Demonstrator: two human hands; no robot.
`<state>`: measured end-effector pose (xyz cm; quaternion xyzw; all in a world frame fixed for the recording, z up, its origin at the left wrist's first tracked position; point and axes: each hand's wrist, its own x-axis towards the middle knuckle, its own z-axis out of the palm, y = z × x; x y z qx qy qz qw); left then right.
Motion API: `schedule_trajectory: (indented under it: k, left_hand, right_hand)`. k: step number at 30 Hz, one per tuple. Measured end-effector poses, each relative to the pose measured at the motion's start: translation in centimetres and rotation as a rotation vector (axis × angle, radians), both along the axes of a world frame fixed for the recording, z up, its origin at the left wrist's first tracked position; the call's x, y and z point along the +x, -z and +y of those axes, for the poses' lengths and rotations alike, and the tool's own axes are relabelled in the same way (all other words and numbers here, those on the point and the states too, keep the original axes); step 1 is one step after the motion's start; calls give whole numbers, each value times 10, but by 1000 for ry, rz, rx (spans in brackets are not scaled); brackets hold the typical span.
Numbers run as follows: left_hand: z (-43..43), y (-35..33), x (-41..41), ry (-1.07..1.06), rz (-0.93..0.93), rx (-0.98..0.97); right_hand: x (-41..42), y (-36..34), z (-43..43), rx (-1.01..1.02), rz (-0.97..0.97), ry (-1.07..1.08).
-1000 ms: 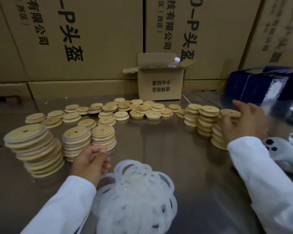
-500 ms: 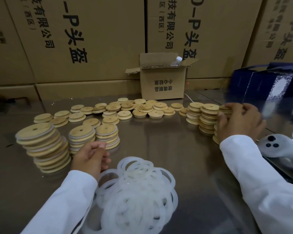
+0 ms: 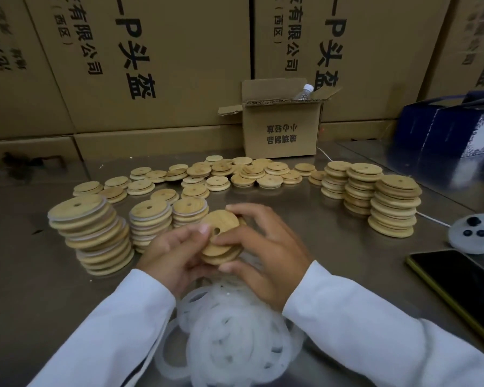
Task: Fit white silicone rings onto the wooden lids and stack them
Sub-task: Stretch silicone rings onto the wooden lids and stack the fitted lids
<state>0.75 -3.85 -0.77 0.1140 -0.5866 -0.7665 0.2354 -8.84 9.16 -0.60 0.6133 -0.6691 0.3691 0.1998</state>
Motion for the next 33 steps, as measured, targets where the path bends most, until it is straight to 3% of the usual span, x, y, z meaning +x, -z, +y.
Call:
schedule_trajectory:
  k: [3,5,9,14,23,28,30,33]
  left_hand:
    - [-6,3,-1,-67,-38,-35]
    - [-10,4,-2,-134,-55,-40]
    - [-13,7,-4,-165,-68,-15]
    - [-15,10,-4,-139,-92,-51]
    - [-18,11,-4,-133,-20,3]
    - [-17,10,-4,-168,-5,147]
    - [-14,9,-3,-165,-11,158]
    - [-9,8,-4,-166,-37,130]
  right_hand:
    - [-7,1,1,65,-180,-16]
    - [-17,2,2,109,-281,110]
    - [-42,15,5,459,-259,446]
    - [-45,18,3,532,-324,441]
    - [-39,13,3,309,-700,354]
    - [-36,2,6,-136,-534,367]
    - [-32,-3,8,-252,-563,256]
    - [-25,-10,9,-225,-914,-75]
